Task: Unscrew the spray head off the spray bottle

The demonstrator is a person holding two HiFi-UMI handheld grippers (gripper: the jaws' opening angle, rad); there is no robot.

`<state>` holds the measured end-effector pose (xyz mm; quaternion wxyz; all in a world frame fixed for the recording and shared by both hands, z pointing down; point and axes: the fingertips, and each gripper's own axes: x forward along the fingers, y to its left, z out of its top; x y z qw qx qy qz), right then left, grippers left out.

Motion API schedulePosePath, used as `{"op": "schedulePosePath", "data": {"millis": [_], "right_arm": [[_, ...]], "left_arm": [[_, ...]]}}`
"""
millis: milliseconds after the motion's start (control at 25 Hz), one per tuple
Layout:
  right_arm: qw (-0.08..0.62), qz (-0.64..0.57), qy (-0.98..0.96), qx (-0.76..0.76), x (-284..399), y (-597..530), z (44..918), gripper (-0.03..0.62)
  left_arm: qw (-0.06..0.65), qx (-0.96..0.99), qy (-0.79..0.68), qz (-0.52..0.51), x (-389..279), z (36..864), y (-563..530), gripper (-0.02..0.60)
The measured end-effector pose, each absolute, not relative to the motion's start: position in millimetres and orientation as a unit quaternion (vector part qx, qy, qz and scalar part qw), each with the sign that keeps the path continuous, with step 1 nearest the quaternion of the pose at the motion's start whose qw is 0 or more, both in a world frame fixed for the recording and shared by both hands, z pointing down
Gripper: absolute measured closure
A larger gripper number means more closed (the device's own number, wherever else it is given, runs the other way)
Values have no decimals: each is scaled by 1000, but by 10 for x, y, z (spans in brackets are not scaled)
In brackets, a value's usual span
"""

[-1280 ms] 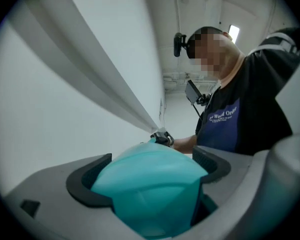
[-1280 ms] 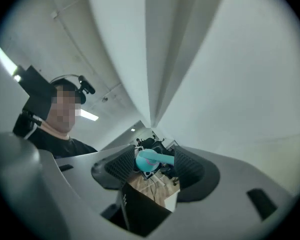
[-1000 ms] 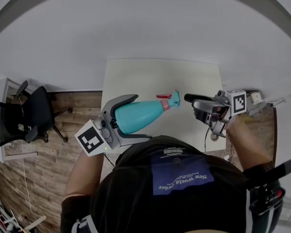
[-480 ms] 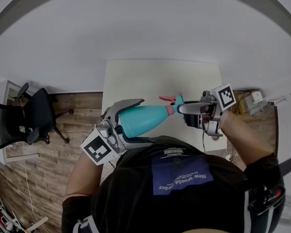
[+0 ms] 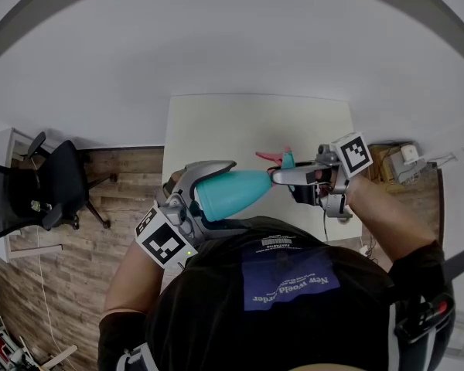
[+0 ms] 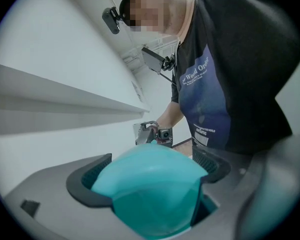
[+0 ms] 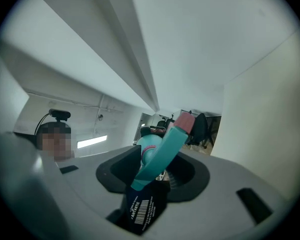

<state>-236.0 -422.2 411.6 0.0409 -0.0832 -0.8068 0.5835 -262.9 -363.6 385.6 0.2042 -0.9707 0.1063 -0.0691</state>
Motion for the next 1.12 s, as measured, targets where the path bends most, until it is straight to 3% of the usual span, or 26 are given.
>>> {"op": "schedulePosePath", "data": {"millis": [80,400,600,1120], "right_arm": [[37,579,-810,-83,-2330,-4196,4094,465],[46,483,-871,-71,-2286,-4194,4012,470],[58,372,-924,-70,-2299,-4137,3847,470],[119,-38,-987,-100,-2366,-3753,3613,470]], "left_arm": [[200,-972,107,-68,-2592,3862,-3622,66],[142,-985,88,-52,-2612,3813,-3679,66],[-50,-993,98,39,-2677,3738,-3743,66],[-322,-931,-10,173,-2796,3761,-3794,66]]}}
